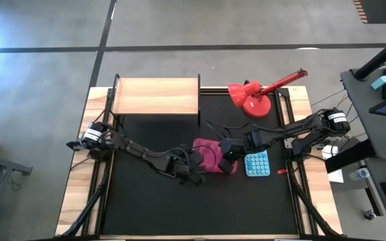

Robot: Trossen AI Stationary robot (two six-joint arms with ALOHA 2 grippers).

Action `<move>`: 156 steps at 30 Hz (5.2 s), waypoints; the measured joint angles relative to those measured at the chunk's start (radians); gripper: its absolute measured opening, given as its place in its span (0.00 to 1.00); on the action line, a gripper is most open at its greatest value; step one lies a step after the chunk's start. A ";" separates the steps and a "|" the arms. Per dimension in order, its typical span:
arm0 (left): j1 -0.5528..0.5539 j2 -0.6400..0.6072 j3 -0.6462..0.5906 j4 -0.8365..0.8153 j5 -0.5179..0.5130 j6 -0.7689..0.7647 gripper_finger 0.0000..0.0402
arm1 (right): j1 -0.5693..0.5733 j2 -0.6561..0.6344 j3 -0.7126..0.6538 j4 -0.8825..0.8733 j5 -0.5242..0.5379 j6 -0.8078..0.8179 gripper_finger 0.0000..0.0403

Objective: Pack school essentials
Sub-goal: Close the pink supply box, then return to Home Position

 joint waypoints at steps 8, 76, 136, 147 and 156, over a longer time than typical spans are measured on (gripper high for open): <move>0.000 0.029 0.003 0.012 0.001 -0.007 0.52 | 0.013 -0.009 0.000 0.034 -0.056 0.060 0.17; -0.023 -1.605 -0.791 -0.103 -0.106 0.312 0.52 | 0.092 -0.769 -0.556 0.660 0.220 -0.275 0.17; -0.023 -1.880 -1.114 -0.151 -0.280 0.308 0.52 | 0.094 -0.895 -0.914 0.940 0.307 -0.068 0.17; 0.050 -1.879 -1.116 -0.133 -0.280 0.308 0.52 | 0.049 -1.216 -0.914 0.912 0.310 -0.068 0.17; 0.289 -1.880 -1.117 -0.132 -0.280 0.308 0.52 | -0.103 -1.347 -0.914 0.912 0.312 -0.068 0.17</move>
